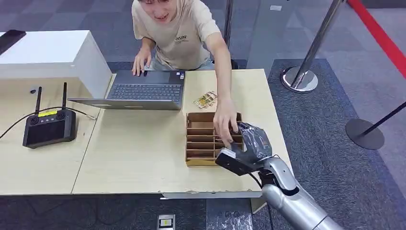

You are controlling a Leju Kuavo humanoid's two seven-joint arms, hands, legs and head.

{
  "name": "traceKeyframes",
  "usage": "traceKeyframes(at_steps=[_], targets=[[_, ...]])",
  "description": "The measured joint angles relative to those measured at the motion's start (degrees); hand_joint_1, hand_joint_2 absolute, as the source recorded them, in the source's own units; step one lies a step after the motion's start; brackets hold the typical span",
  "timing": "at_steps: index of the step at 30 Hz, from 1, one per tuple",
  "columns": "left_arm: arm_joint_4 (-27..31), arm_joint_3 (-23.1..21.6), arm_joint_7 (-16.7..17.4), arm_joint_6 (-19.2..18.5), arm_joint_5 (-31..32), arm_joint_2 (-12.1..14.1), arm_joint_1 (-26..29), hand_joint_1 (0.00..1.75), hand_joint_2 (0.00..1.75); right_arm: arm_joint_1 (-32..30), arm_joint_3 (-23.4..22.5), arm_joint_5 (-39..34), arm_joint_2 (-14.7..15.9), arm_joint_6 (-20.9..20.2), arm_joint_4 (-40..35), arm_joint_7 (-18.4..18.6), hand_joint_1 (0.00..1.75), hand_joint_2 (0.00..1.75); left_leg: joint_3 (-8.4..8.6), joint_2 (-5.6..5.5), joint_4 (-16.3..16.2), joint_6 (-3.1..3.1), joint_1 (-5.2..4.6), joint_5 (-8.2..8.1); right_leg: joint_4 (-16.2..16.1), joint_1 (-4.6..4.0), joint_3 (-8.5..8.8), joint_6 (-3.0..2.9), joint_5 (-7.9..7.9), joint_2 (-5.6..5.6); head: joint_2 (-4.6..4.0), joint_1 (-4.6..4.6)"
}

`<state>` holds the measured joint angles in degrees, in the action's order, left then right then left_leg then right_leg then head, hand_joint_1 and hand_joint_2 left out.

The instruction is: Pass the card to the sensor for recognition and then transmit it.

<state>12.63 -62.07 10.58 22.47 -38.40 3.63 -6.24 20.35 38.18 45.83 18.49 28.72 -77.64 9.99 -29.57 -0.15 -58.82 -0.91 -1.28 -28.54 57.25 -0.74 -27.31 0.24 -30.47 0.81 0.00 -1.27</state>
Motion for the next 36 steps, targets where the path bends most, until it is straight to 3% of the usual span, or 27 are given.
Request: traceKeyframes(at_steps=[20,22,24,26,29,31,36], targets=[[0.00,0.00,0.00,0.18,0.00,0.00,0.00,0.00,0.00,-0.01,0.02,-0.24,-0.02,0.00,0.79,-0.22,1.06,1.75,0.00,0.00,0.00,0.00,0.00,0.00,0.00,0.00,0.00,0.00,0.00,0.00,0.00,0.00],[0.00,0.00,0.00,0.20,-0.02,0.00,0.00,0.00,0.00,-0.01,0.04,-0.24,-0.04,0.00,0.79,-0.22,1.01,1.75,0.00,0.00,0.00,0.00,0.00,0.00,0.00,0.00,0.00,0.00,0.00,0.00,0.00,0.00],[0.00,0.00,0.00,0.20,0.00,0.00,0.00,0.00,0.00,-0.01,0.07,-0.28,-0.04,0.00,0.79,-0.22,0.66,1.75,0.00,0.00,0.00,0.00,0.00,0.00,0.00,0.00,0.00,0.00,0.00,0.00,0.00,0.00],[0.00,0.00,0.00,0.20,0.00,0.00,0.00,0.00,0.00,0.00,0.07,-0.50,-0.04,-0.02,0.87,-0.22,0.65,1.75,0.00,0.00,0.00,0.00,0.00,0.00,0.00,0.00,0.00,0.00,0.00,0.00,0.00,0.00],[0.00,0.00,0.00,0.20,0.00,0.00,0.00,0.00,0.00,0.16,0.07,-0.66,-0.04,0.02,1.01,-0.24,0.75,1.75,0.01,0.00,0.00,0.00,0.00,0.00,0.00,0.00,0.01,0.00,0.00,0.00,0.00,0.00],[0.00,0.00,0.00,0.20,0.00,0.00,0.00,0.00,0.00,0.49,0.04,-0.72,-0.04,0.00,1.03,-0.24,0.91,1.75,0.01,0.00,0.00,0.00,0.00,0.00,0.00,0.00,0.01,0.00,0.00,0.00,0.00,0.00],[0.00,0.00,0.00,0.26,0.00,0.00,0.00,0.00,0.00,0.93,0.04,-0.96,-0.07,0.00,1.03,-0.24,0.87,1.75,0.01,0.00,0.00,0.00,0.00,0.00,0.00,0.00,0.01,0.00,0.00,0.00,0.00,0.00]])
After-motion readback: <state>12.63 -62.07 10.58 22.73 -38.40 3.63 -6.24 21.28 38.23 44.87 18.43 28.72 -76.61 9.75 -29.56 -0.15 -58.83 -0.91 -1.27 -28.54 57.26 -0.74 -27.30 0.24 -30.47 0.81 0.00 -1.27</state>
